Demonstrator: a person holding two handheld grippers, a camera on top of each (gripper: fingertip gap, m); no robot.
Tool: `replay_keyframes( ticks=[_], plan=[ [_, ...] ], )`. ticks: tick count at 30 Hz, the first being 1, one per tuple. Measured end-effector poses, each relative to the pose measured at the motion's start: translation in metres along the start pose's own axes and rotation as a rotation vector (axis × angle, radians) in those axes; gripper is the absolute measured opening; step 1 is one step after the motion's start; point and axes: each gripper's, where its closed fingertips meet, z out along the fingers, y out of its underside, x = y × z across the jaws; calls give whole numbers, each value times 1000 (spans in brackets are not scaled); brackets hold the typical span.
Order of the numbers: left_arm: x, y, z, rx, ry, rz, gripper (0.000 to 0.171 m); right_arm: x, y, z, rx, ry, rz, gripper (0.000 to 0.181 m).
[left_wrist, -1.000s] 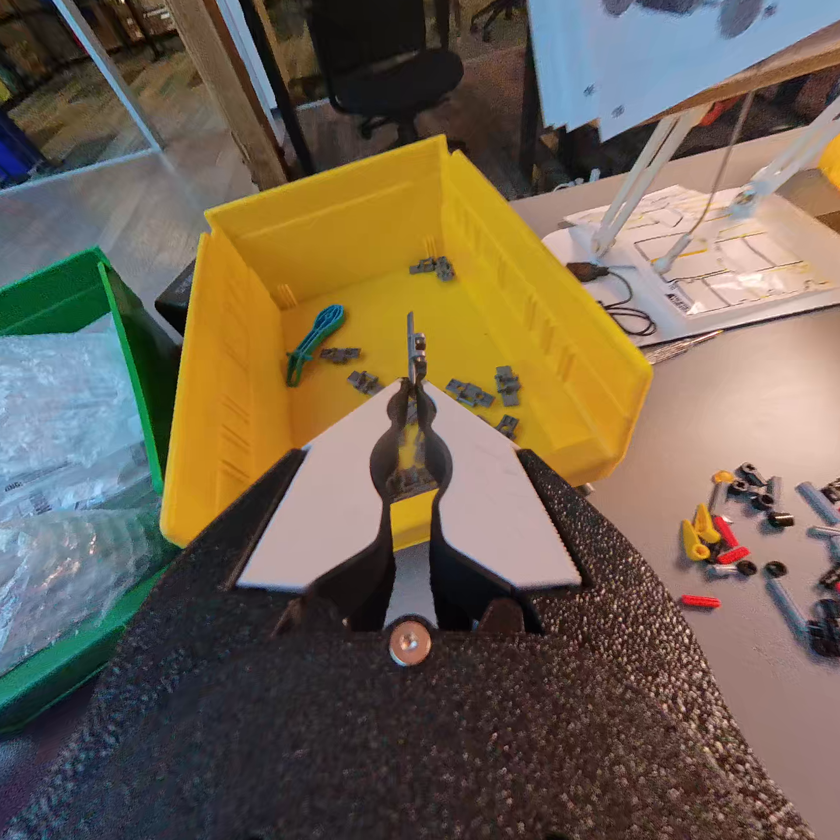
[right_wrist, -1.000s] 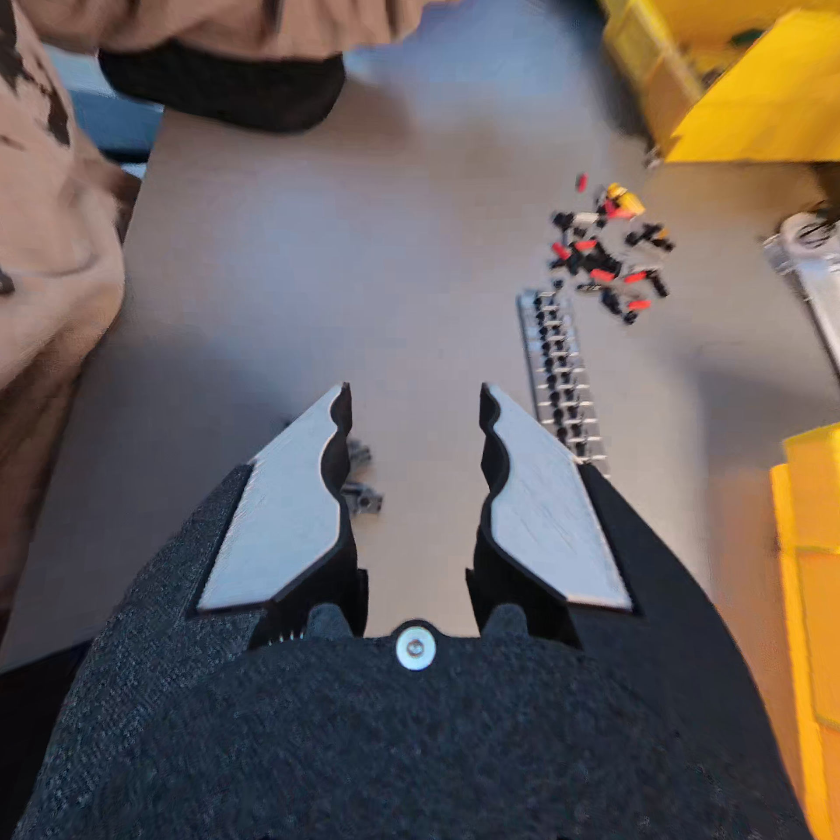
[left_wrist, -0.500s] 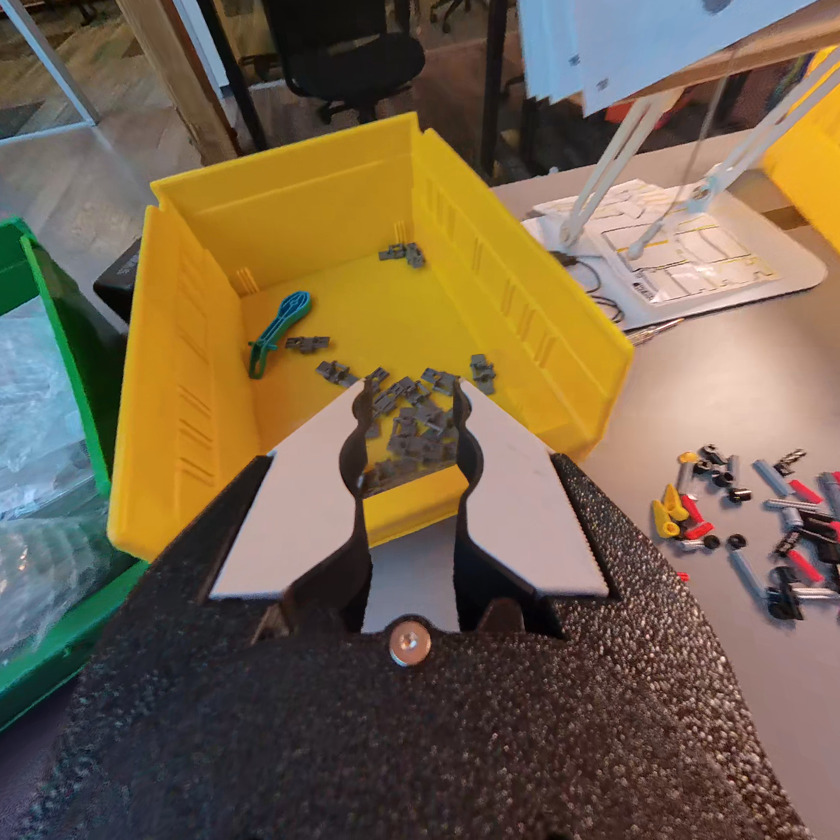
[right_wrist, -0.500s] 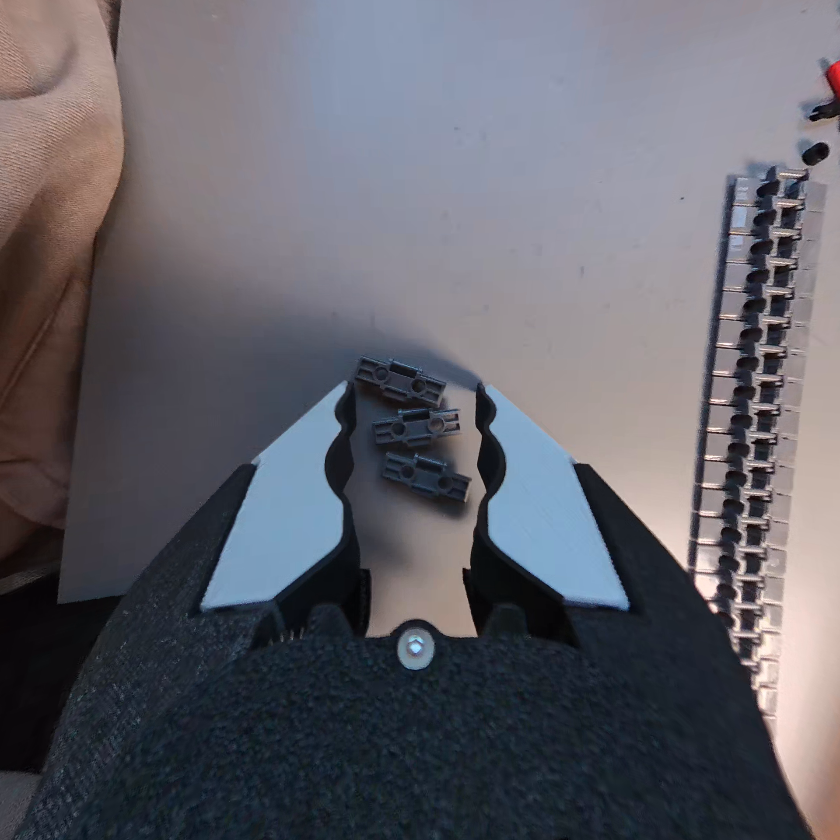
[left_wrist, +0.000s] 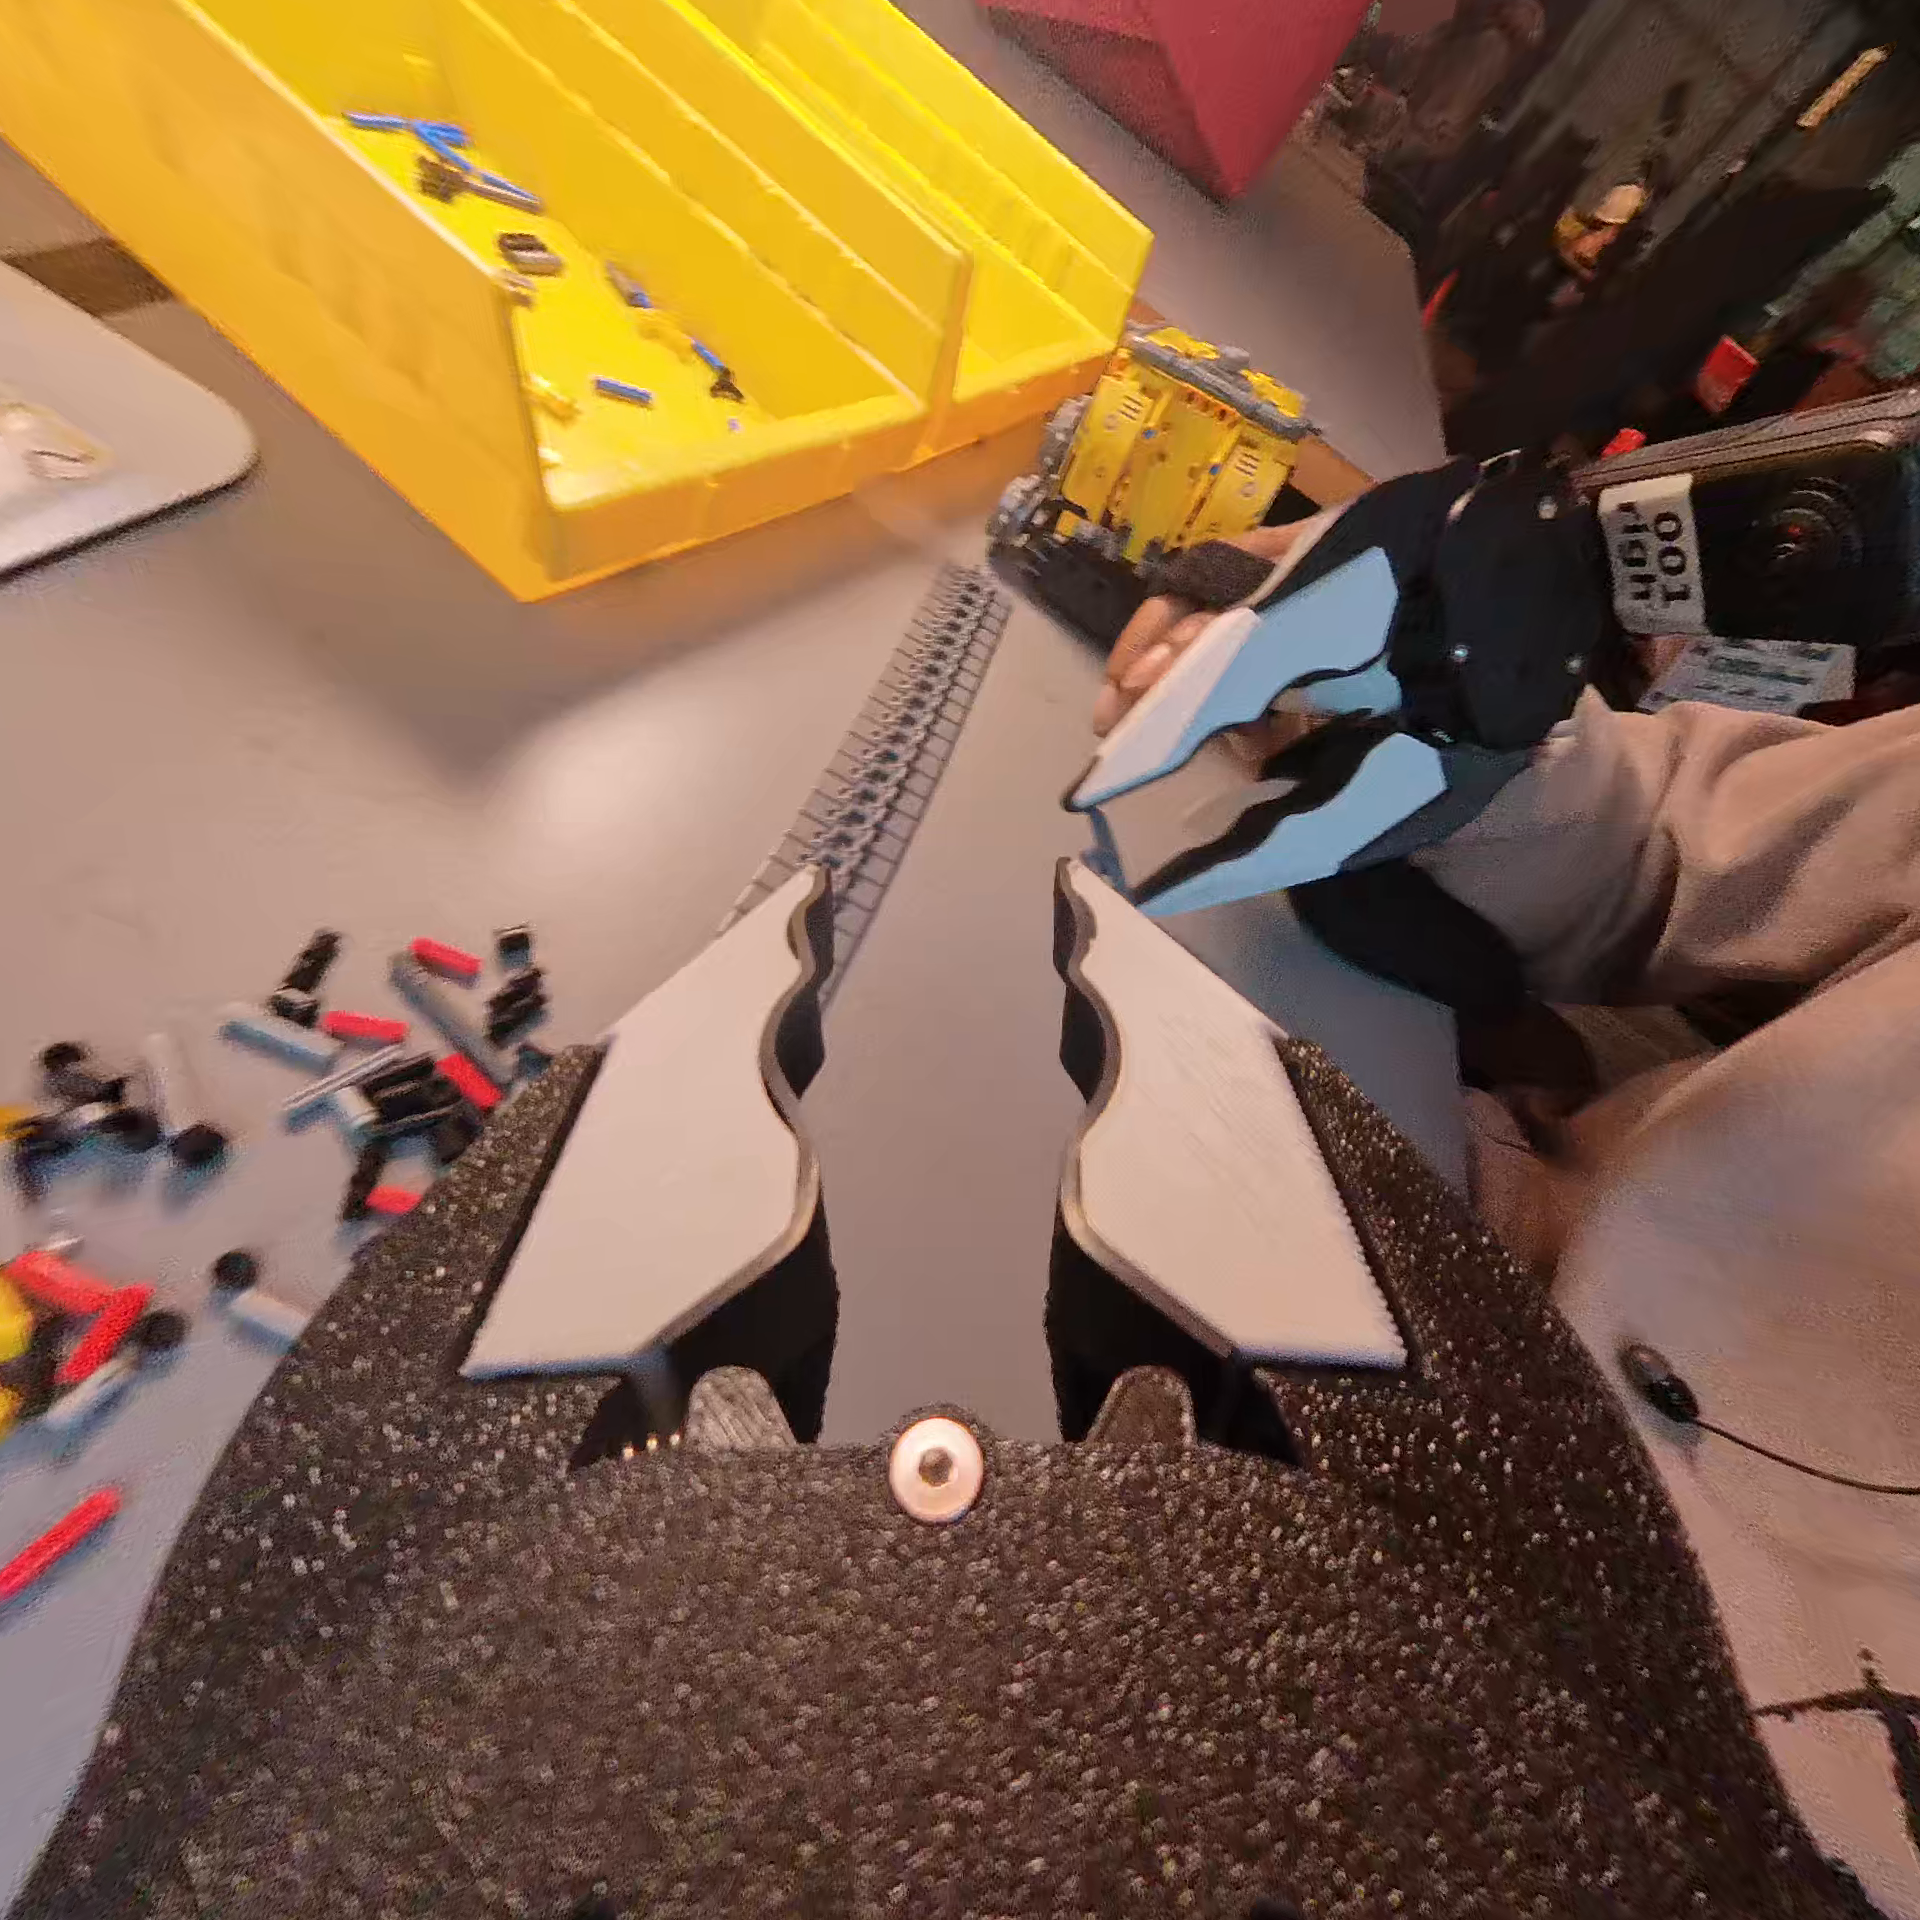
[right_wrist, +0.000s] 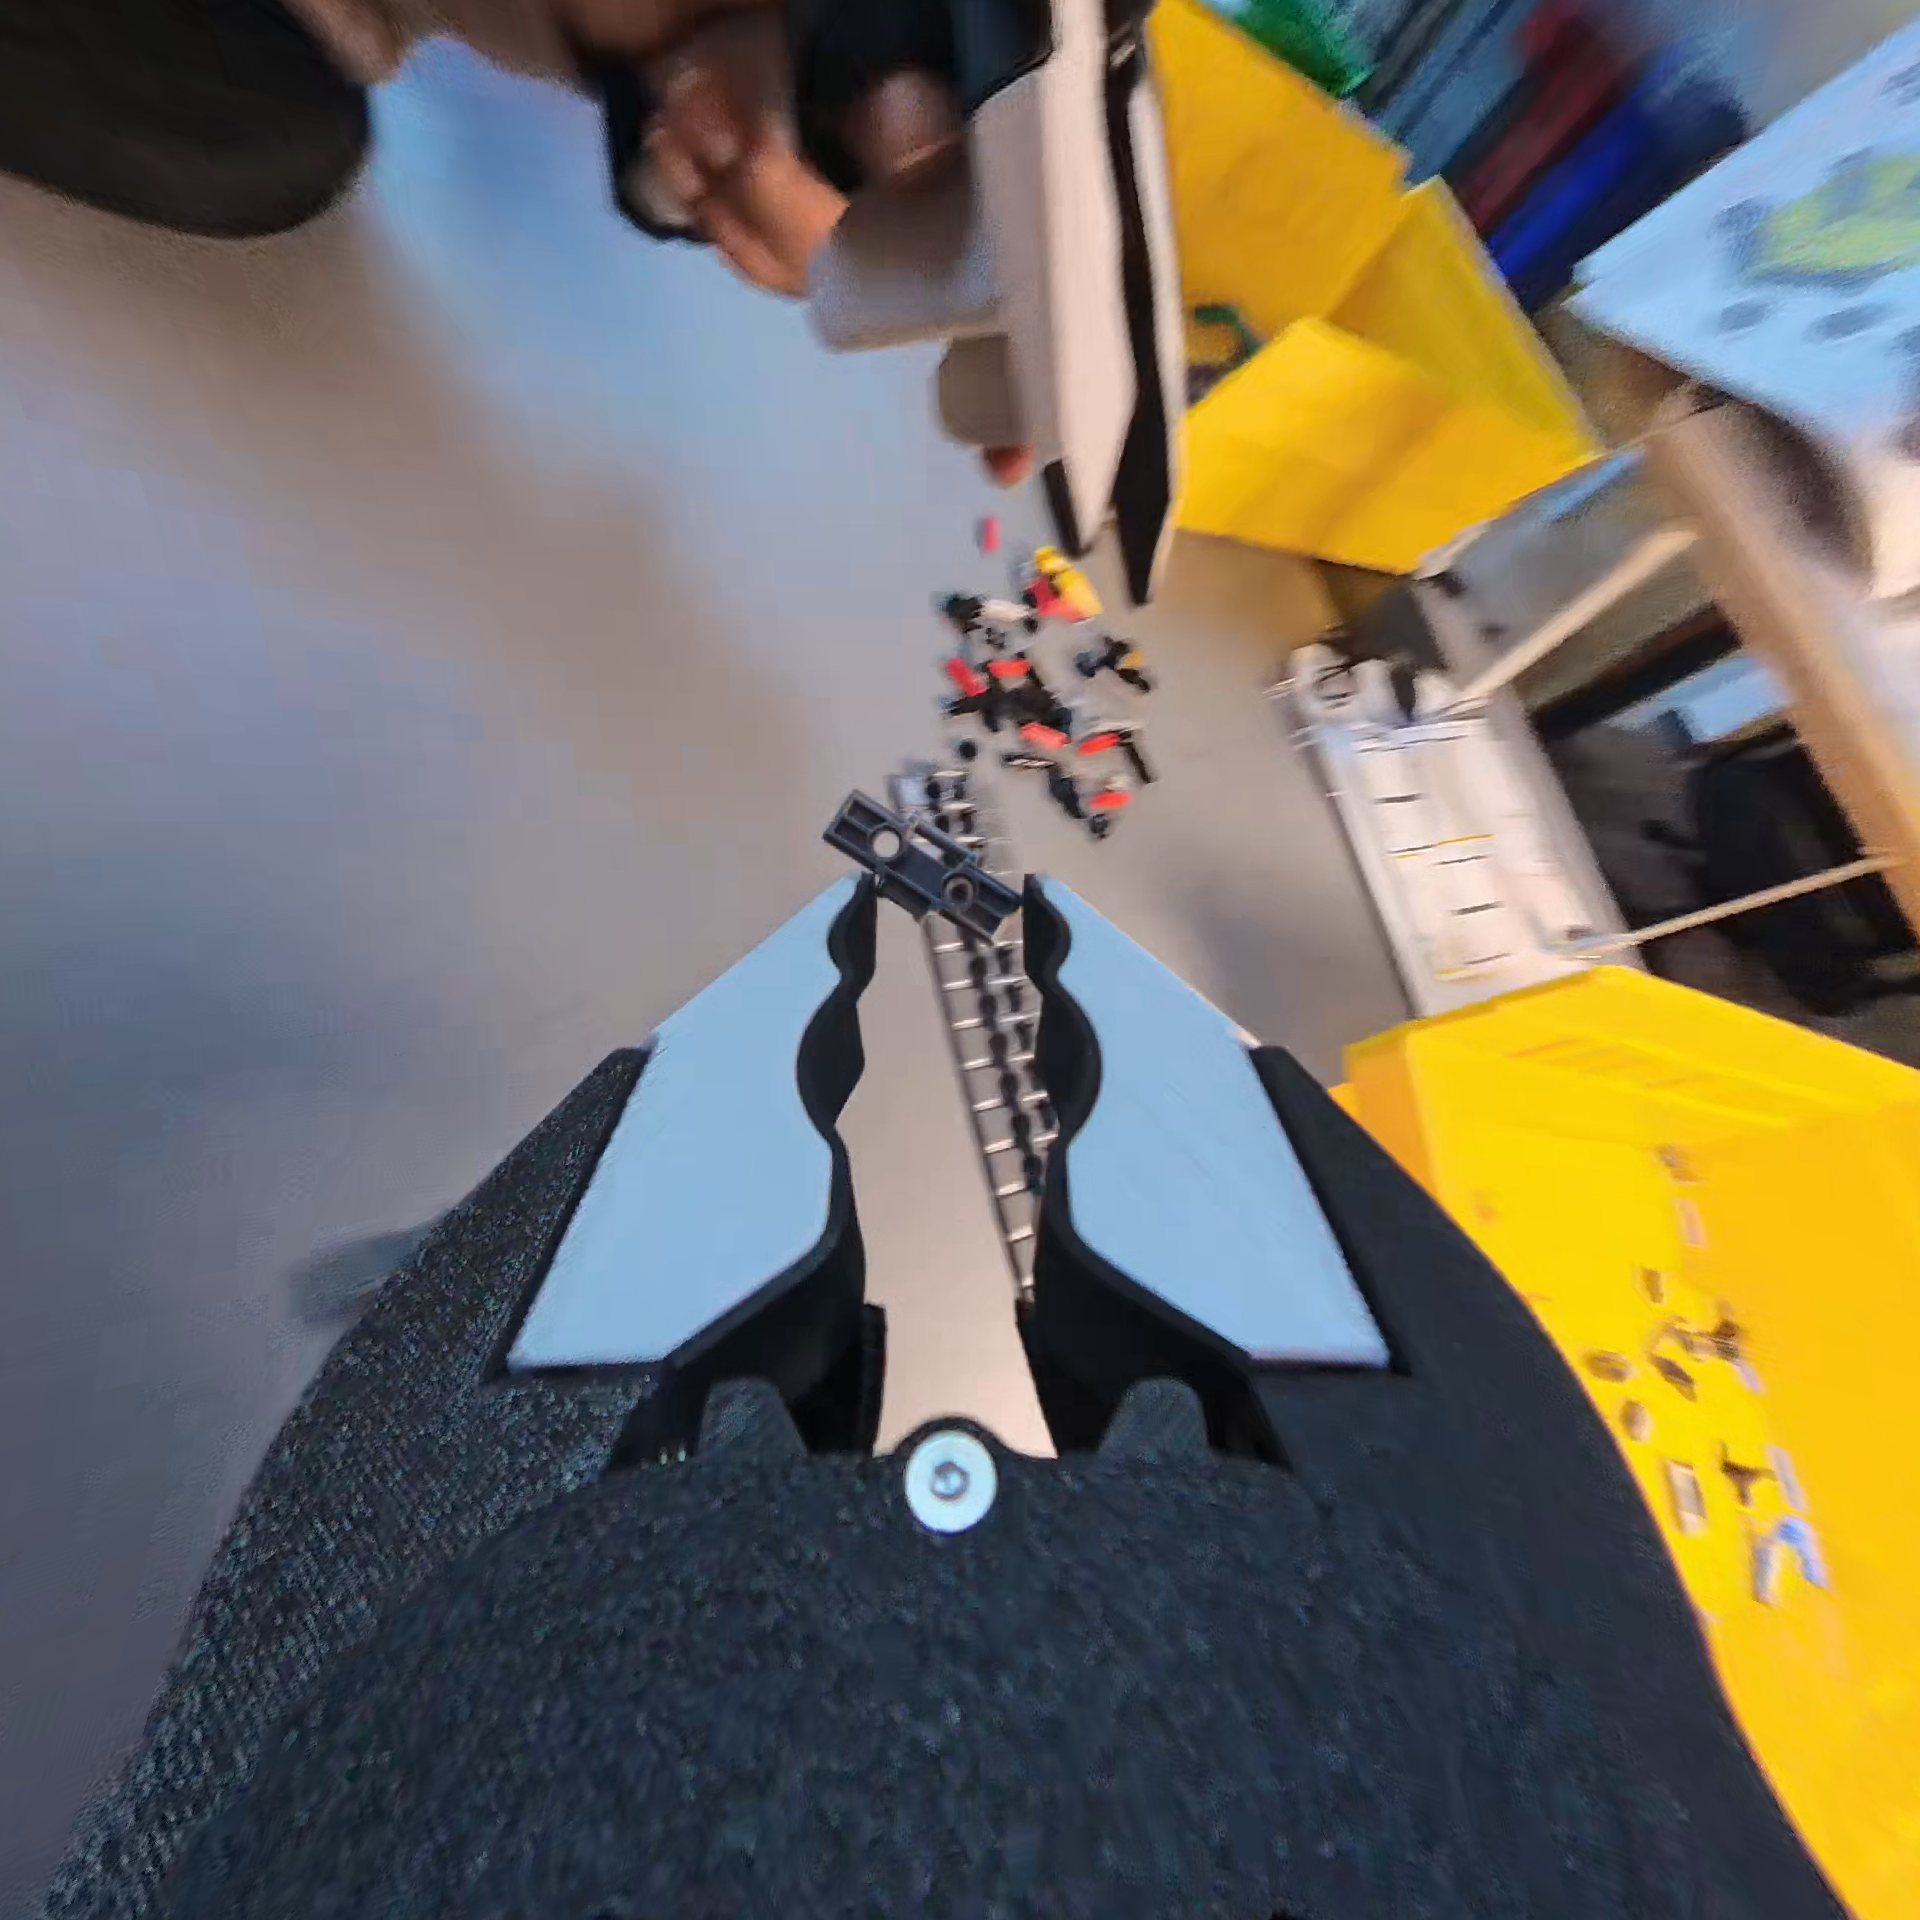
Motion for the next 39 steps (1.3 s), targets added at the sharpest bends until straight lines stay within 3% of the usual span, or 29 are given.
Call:
replay_keyframes(
  ticks=[5, 7, 9, 11, 13, 15, 18, 21, 26, 31, 39],
  plan=[
    [33, 11, 28, -48, 112, -14, 31, 12, -20, -1, 64, 128, -66, 25],
    [42, 8, 28, -29, 159, -4, 6, 14, -19, 1, 53, 163, -95, 25],
    [37, 7, 25, -32, 126, 57, 2, 14, -22, -1, 73, 149, -75, 20],
    [32, 0, 17, -4, 106, 67, 2, 11, -19, -5, 73, 77, -11, 29],
    [14, -11, 4, 33, 10, 100, 2, -3, -9, -10, 35, -82, 73, 35],
    [-18, -21, -17, 49, -174, 171, 2, -33, 11, -20, -53, -316, 129, 39],
    [-73, -40, -66, 111, -451, 185, 2, -72, 44, -37, -213, -541, 153, 55],
    [-123, -47, -122, 177, -688, 127, 1, -87, 57, -39, -289, -599, 132, 56],
    [-185, -29, -191, 210, -972, 48, 3, -96, 70, -33, -357, -619, 93, 38],
    [-210, -11, -210, 237, -1009, -46, 28, -91, 65, -31, -341, -591, 101, 36],
    [-193, -25, -184, 243, -944, 47, 32, -76, 71, -48, -397, -553, 146, 36]
  ],
)
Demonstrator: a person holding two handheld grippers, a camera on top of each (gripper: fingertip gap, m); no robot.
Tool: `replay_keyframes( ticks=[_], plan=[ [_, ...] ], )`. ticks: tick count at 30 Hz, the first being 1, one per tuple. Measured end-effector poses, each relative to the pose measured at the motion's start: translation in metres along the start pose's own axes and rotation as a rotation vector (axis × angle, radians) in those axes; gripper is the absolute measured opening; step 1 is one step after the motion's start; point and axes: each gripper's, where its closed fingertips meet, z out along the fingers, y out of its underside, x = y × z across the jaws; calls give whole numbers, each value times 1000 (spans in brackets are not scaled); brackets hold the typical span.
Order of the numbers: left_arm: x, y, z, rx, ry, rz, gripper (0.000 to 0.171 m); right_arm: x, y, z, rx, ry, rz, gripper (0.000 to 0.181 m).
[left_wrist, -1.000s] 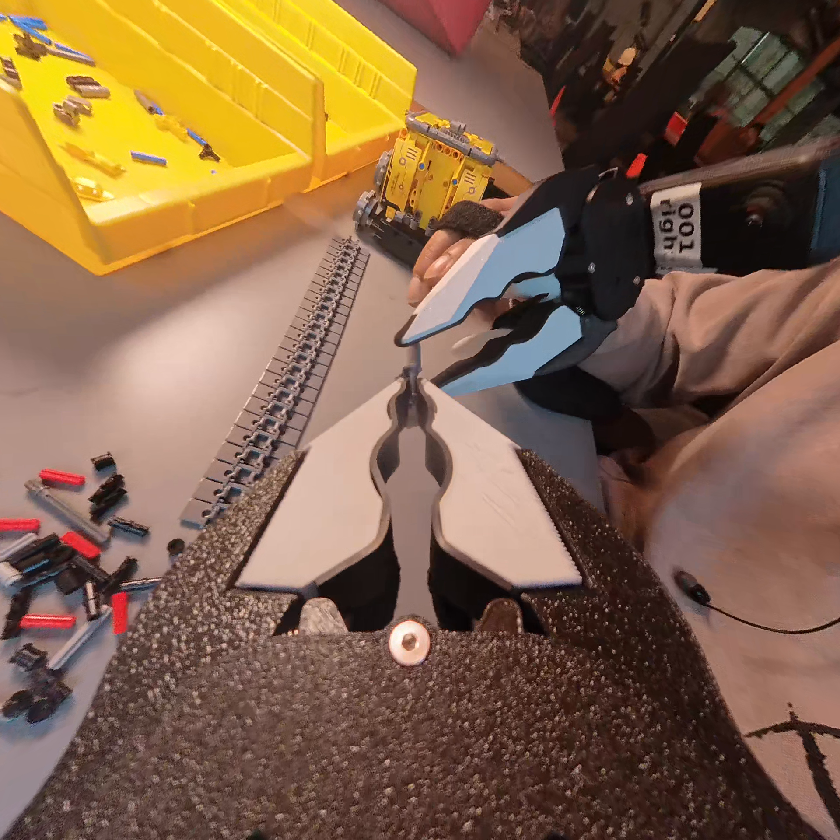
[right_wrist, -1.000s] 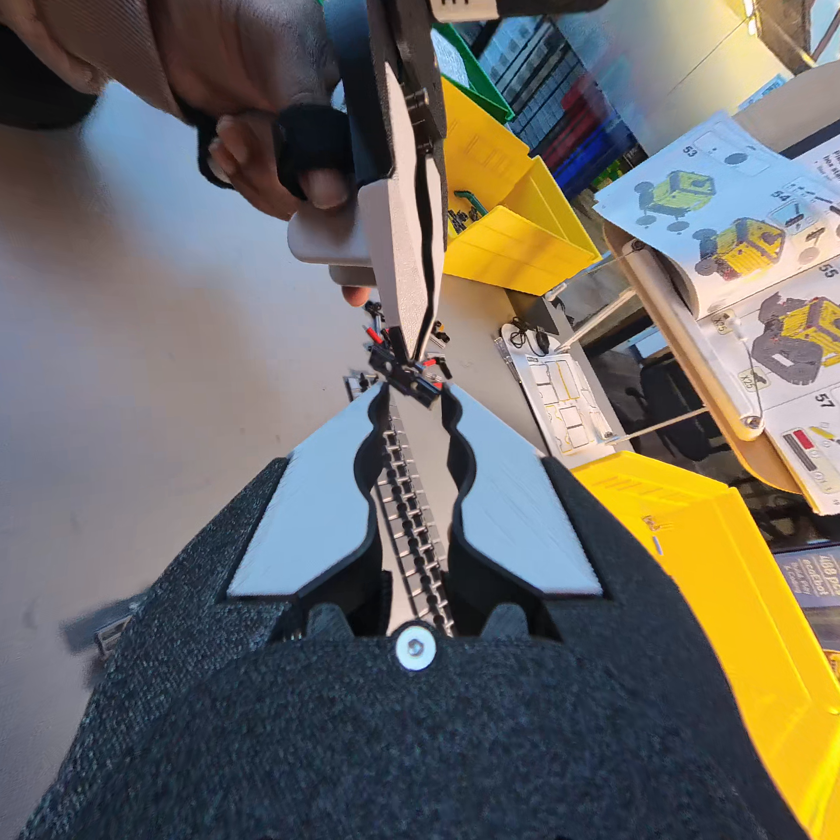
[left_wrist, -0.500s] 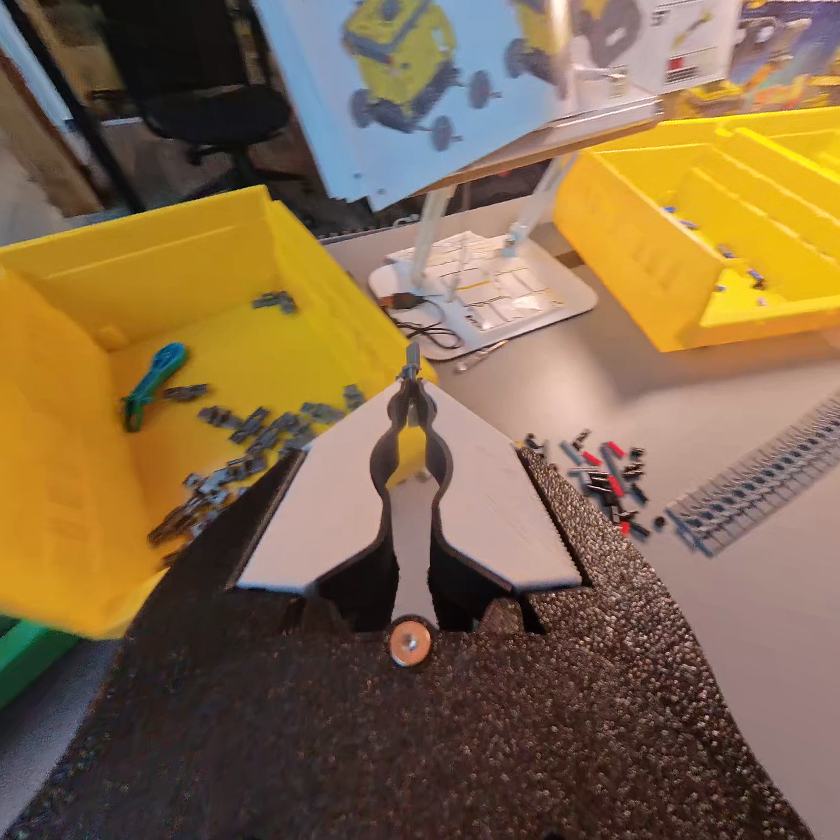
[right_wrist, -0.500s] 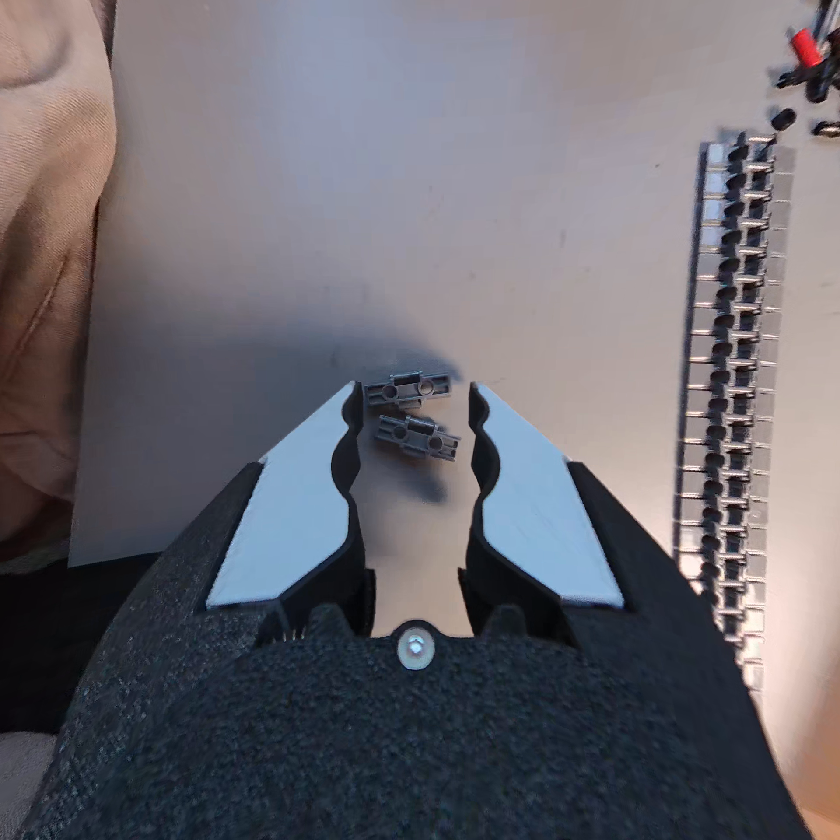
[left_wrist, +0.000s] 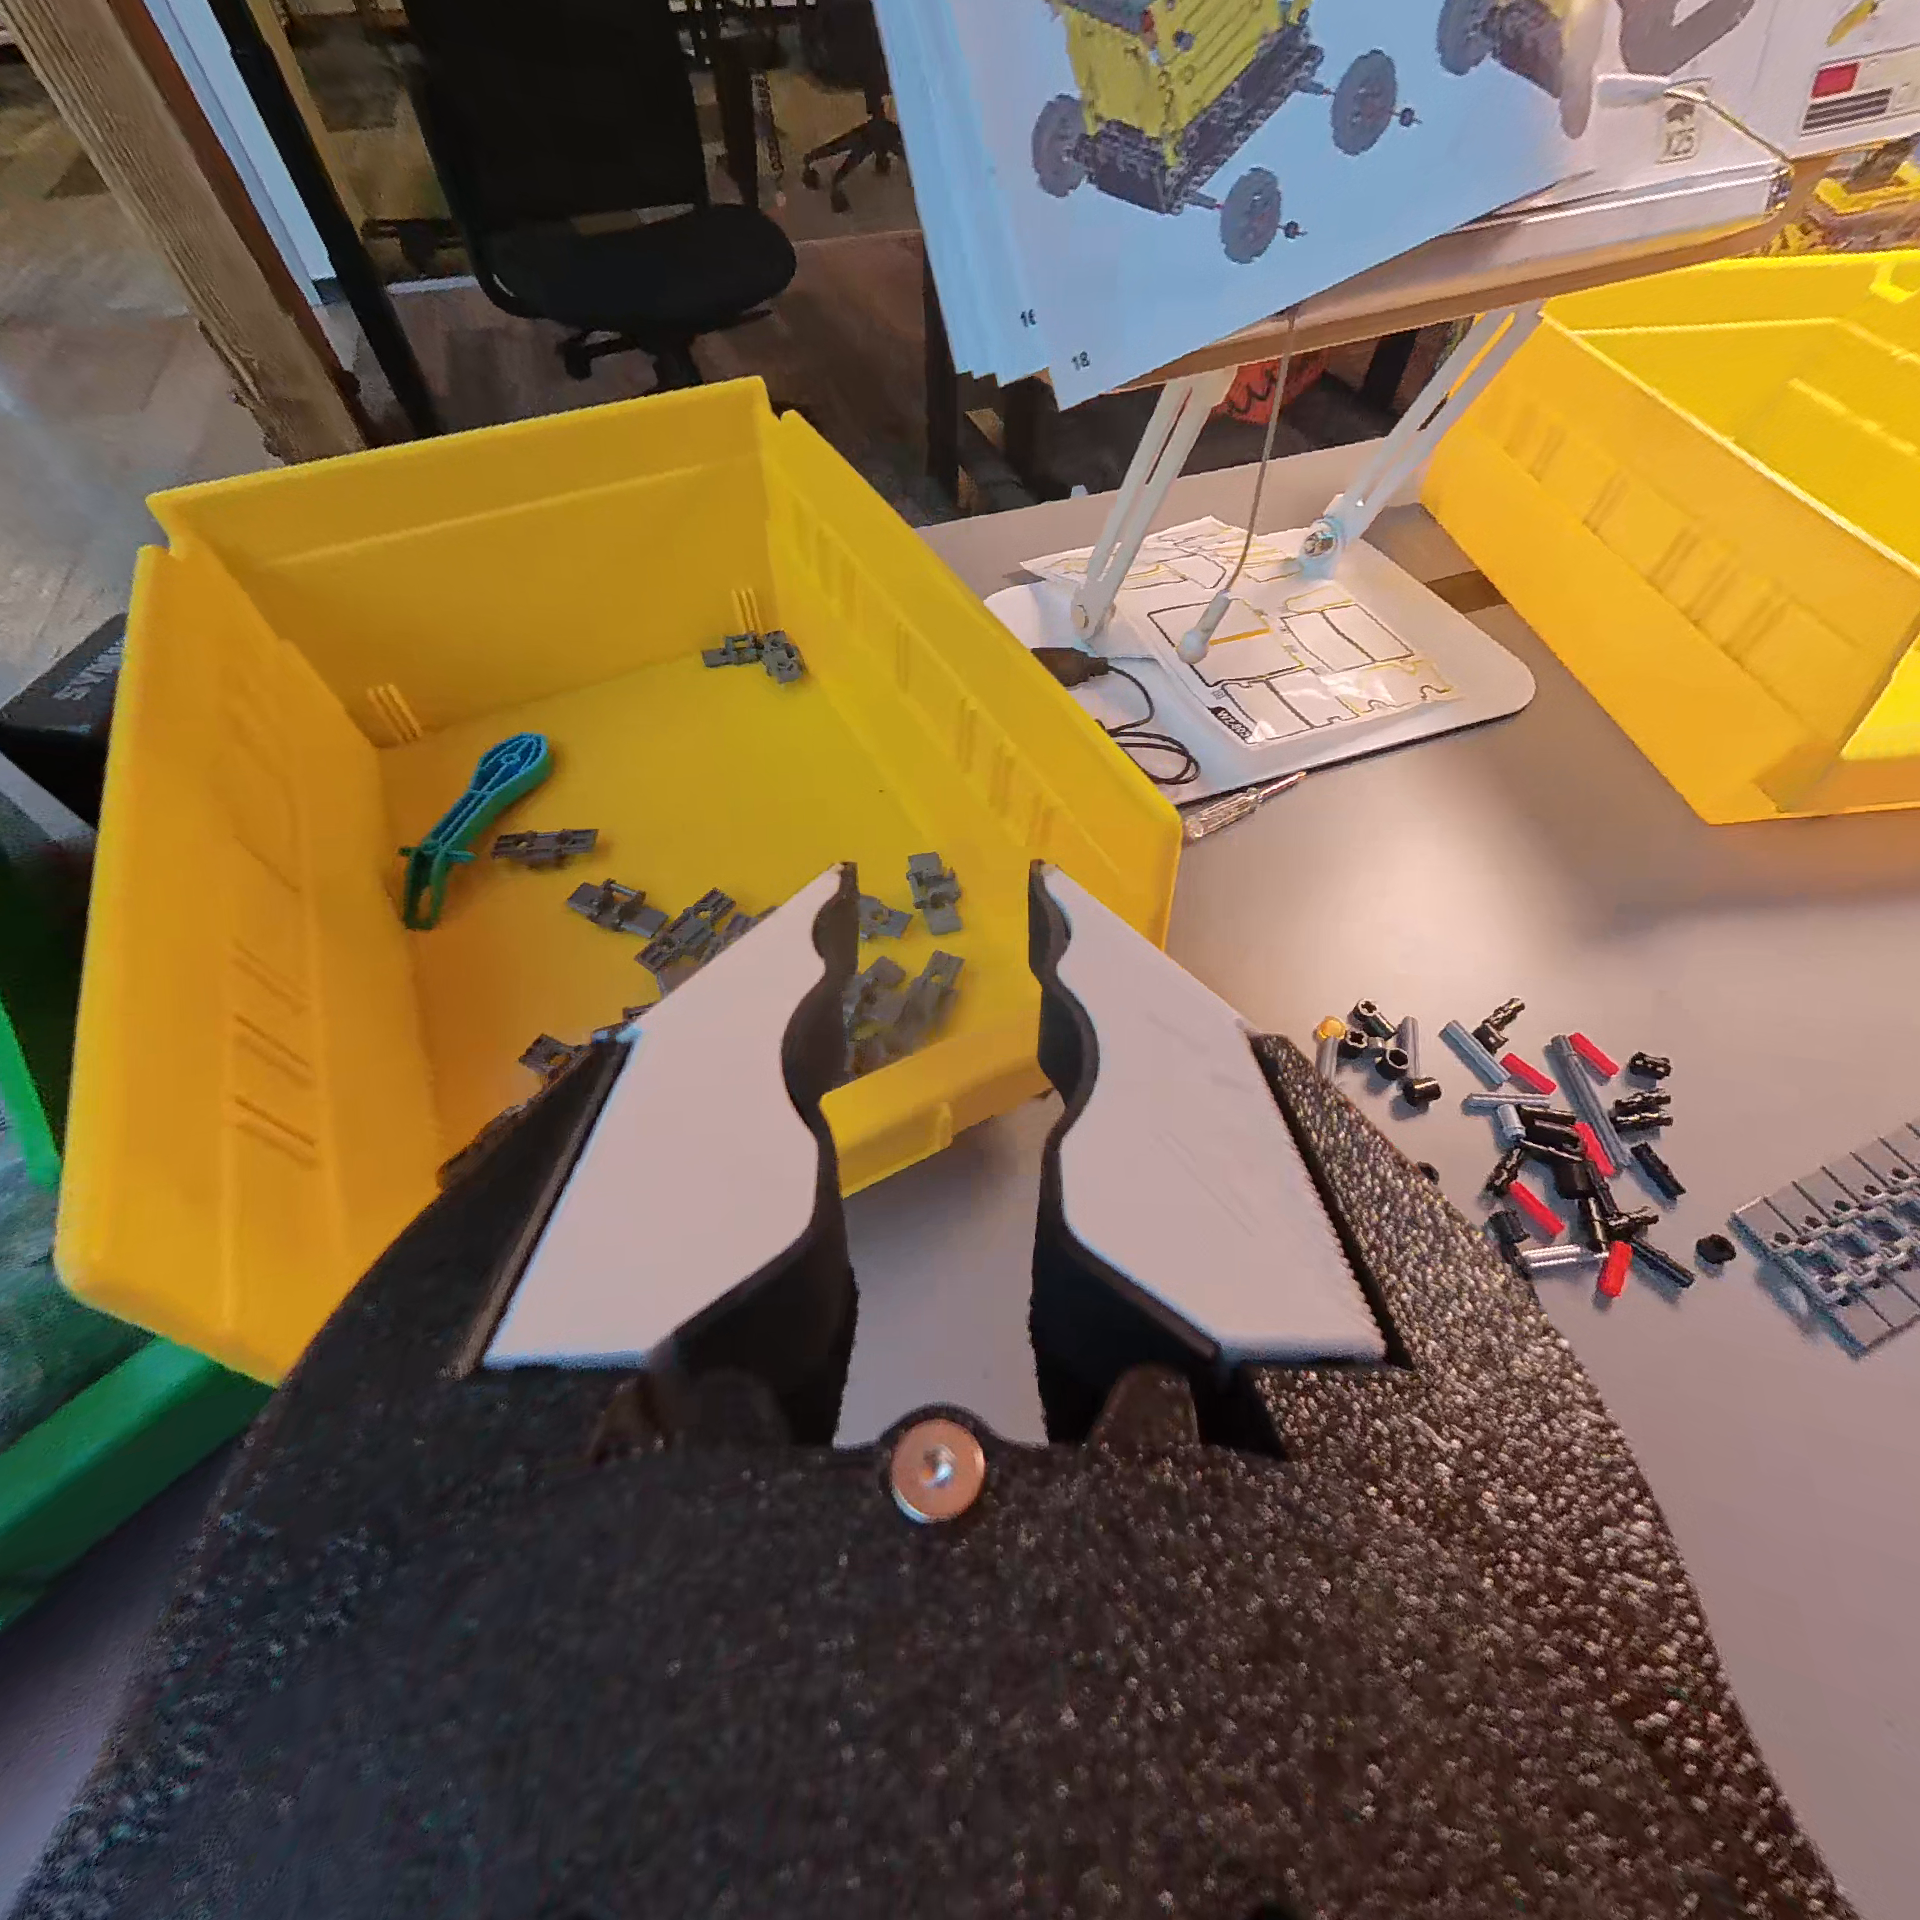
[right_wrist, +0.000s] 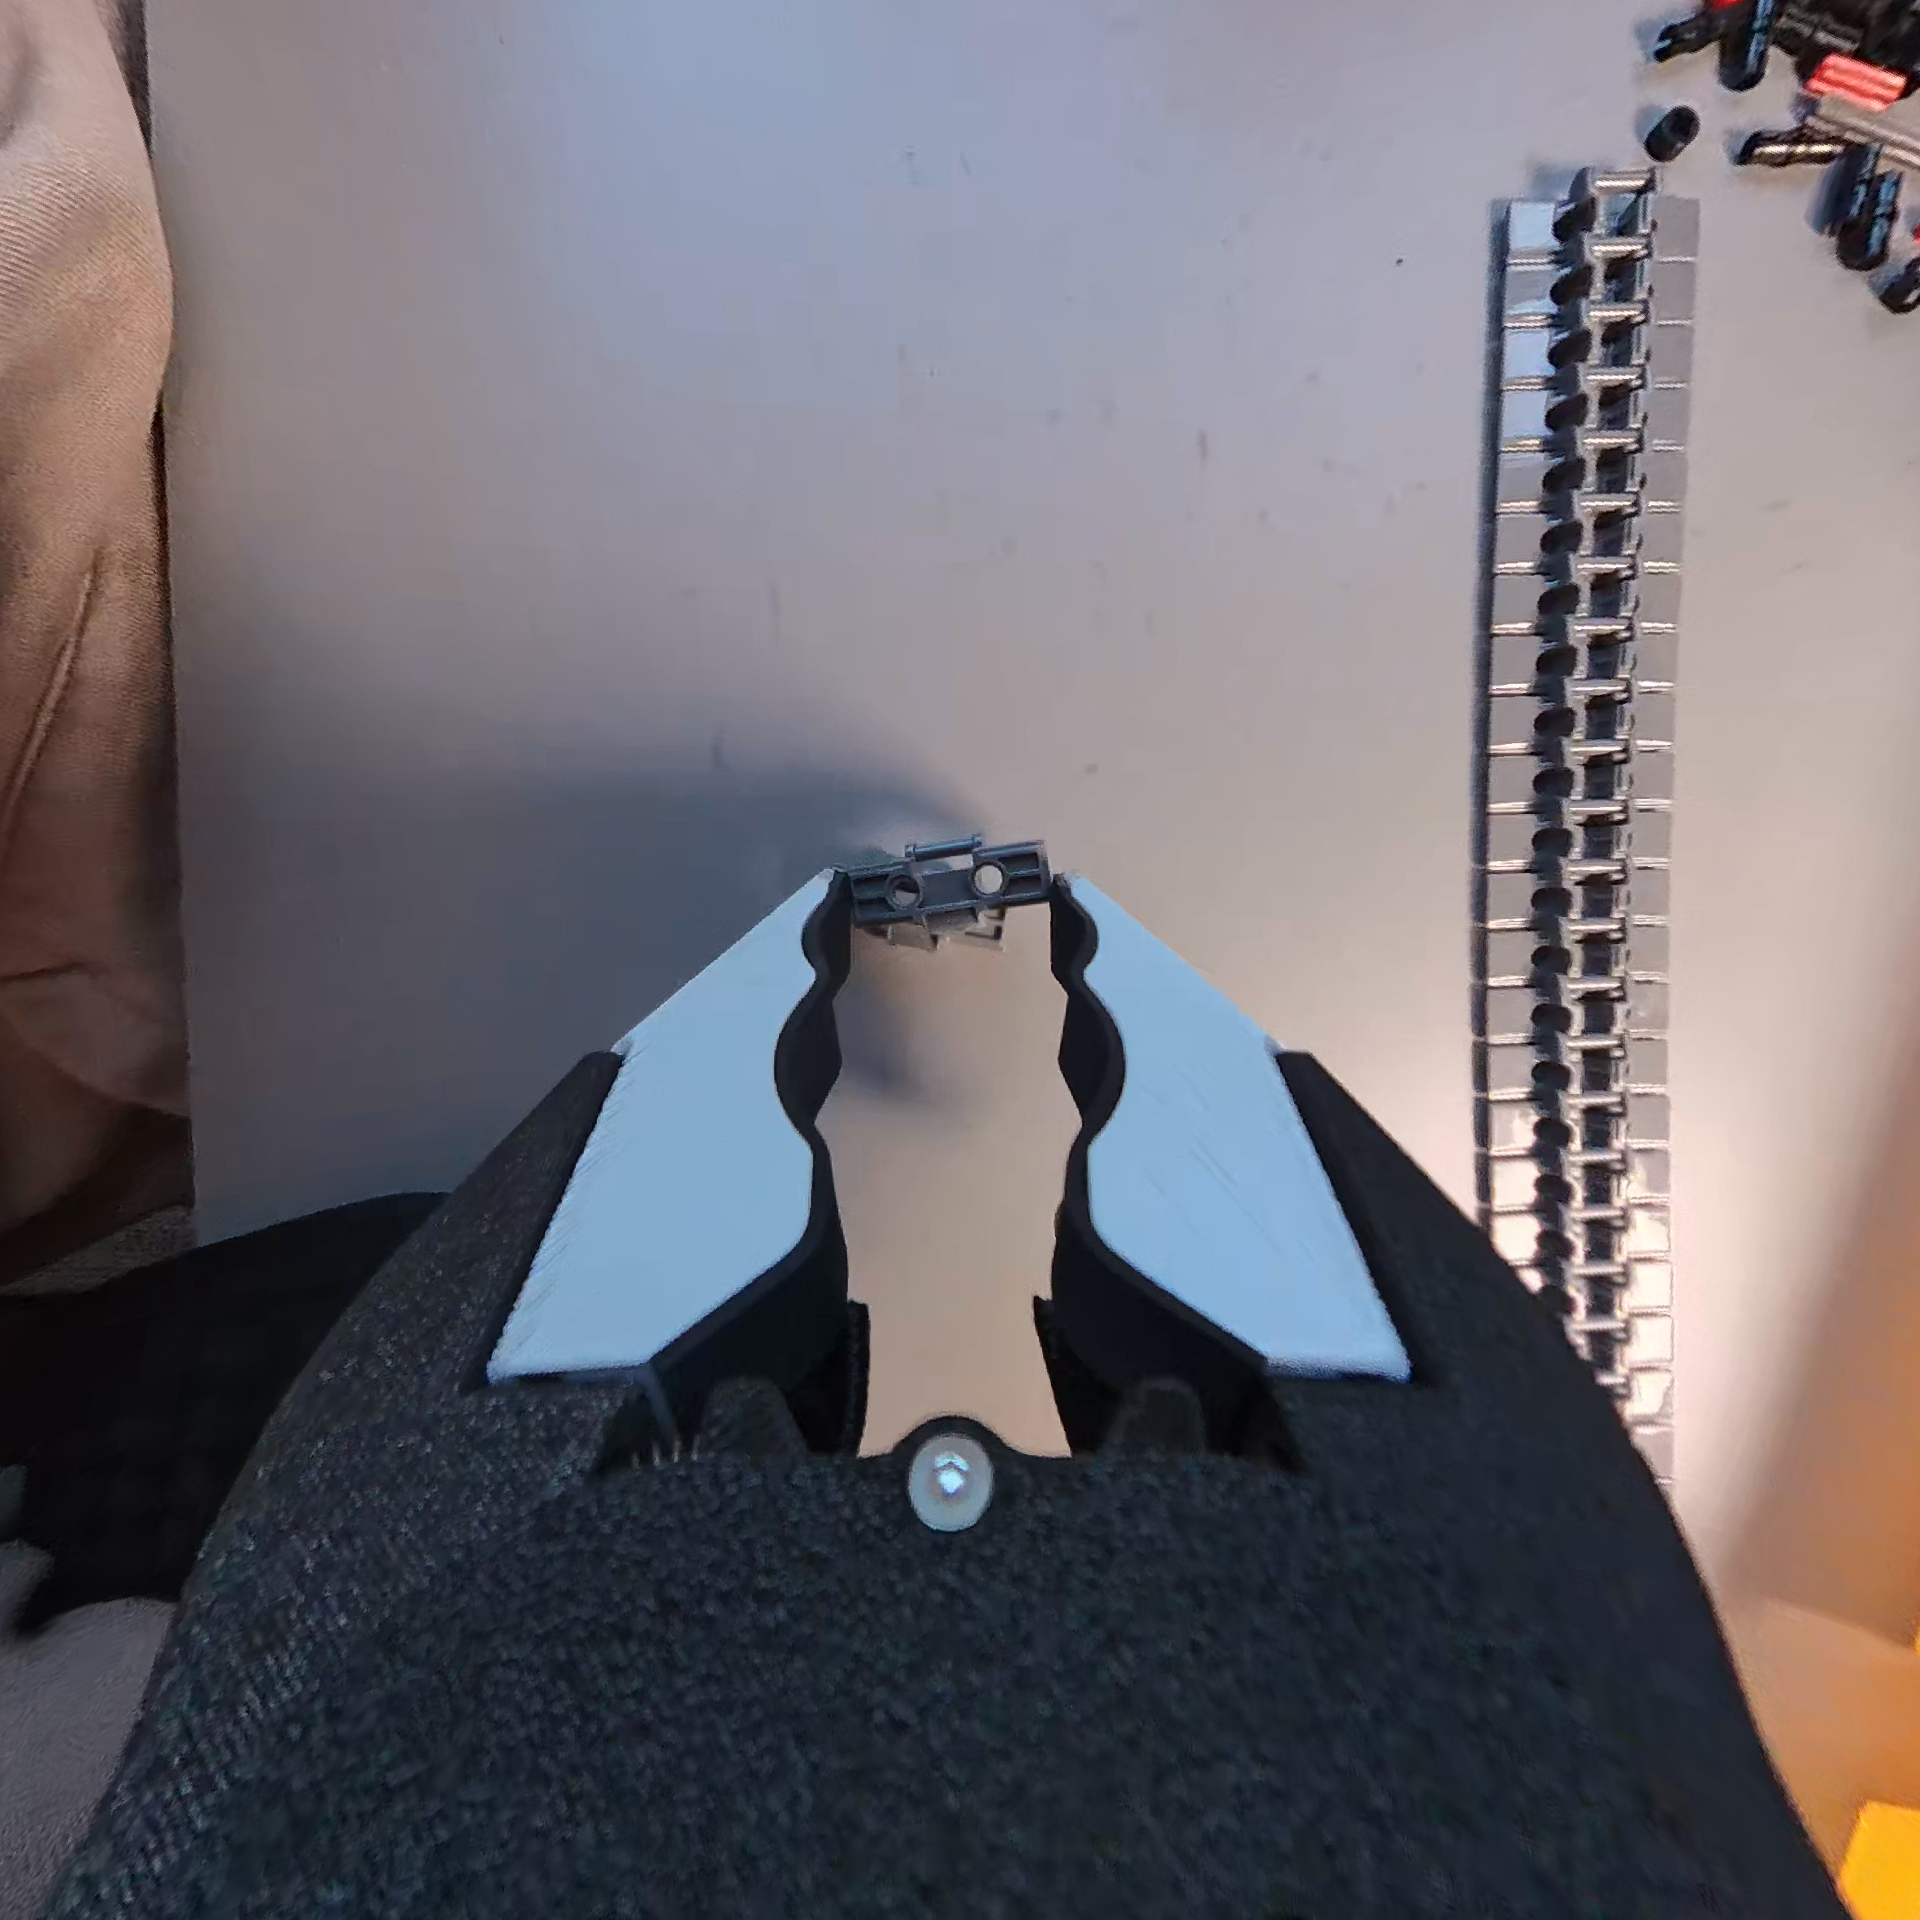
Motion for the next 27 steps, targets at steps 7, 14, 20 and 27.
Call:
replay_keyframes(
  ticks=[7, 14, 20, 27],
  plan=[
    [19, 0, 3, -2, 44, 24, 33, -8, 9, 6, -47, -40, 25, 36],
    [68, -3, -7, -1, 195, 75, 32, -7, 13, 10, -68, -43, 34, 36],
    [94, 5, -7, -28, 231, 185, 32, -6, 12, 11, -54, -46, 35, 36],
    [102, 9, -7, -43, 266, 174, 32, -6, 12, 11, -36, -56, 32, 35]
  ],
)
